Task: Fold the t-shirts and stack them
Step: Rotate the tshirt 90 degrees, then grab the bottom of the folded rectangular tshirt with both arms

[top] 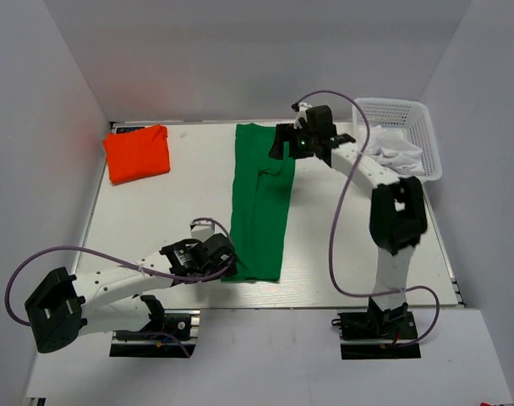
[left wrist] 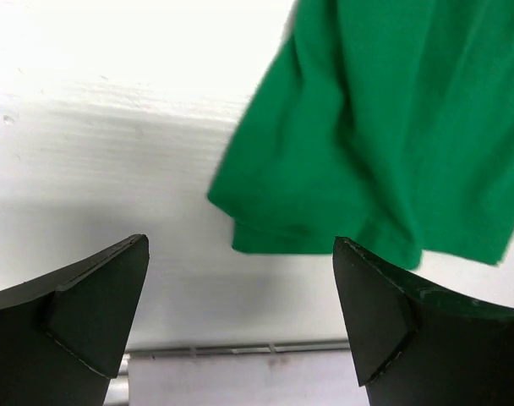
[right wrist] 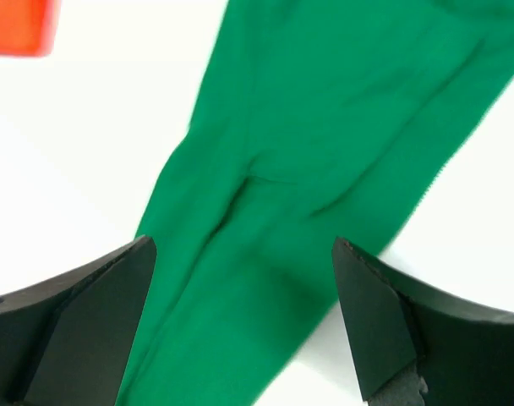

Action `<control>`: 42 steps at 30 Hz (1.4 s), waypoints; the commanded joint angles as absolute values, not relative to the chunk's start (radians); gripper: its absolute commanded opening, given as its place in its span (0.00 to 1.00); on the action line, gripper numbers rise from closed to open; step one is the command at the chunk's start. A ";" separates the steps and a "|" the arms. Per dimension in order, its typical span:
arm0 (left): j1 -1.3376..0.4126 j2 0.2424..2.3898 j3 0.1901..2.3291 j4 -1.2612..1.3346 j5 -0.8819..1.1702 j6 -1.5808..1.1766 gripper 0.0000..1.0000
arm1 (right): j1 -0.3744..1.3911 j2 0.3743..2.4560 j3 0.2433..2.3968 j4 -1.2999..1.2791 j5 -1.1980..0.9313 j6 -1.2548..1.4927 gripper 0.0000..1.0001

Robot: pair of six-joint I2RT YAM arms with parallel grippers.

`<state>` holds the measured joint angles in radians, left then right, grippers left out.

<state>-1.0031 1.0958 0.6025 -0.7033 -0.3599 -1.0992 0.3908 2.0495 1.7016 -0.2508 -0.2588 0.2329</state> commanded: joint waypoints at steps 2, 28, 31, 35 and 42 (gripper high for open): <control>-0.982 1.081 0.545 -0.568 -0.413 -1.051 1.00 | 0.432 1.765 1.355 -0.125 -0.238 0.314 0.90; -0.940 1.308 0.499 -0.500 -0.040 -0.900 0.42 | 0.818 1.445 0.588 -0.123 -0.417 0.637 0.61; -0.940 1.308 0.499 -0.520 -0.040 -0.900 0.27 | 0.822 1.422 0.578 -0.140 -0.382 0.641 0.27; -0.951 1.296 0.499 -0.471 -0.017 -0.871 0.07 | 0.824 1.399 0.595 -0.166 -0.295 0.637 0.00; -0.951 1.220 0.583 -0.457 -0.037 -0.807 0.00 | 0.825 1.370 0.624 -0.140 -0.259 0.591 0.00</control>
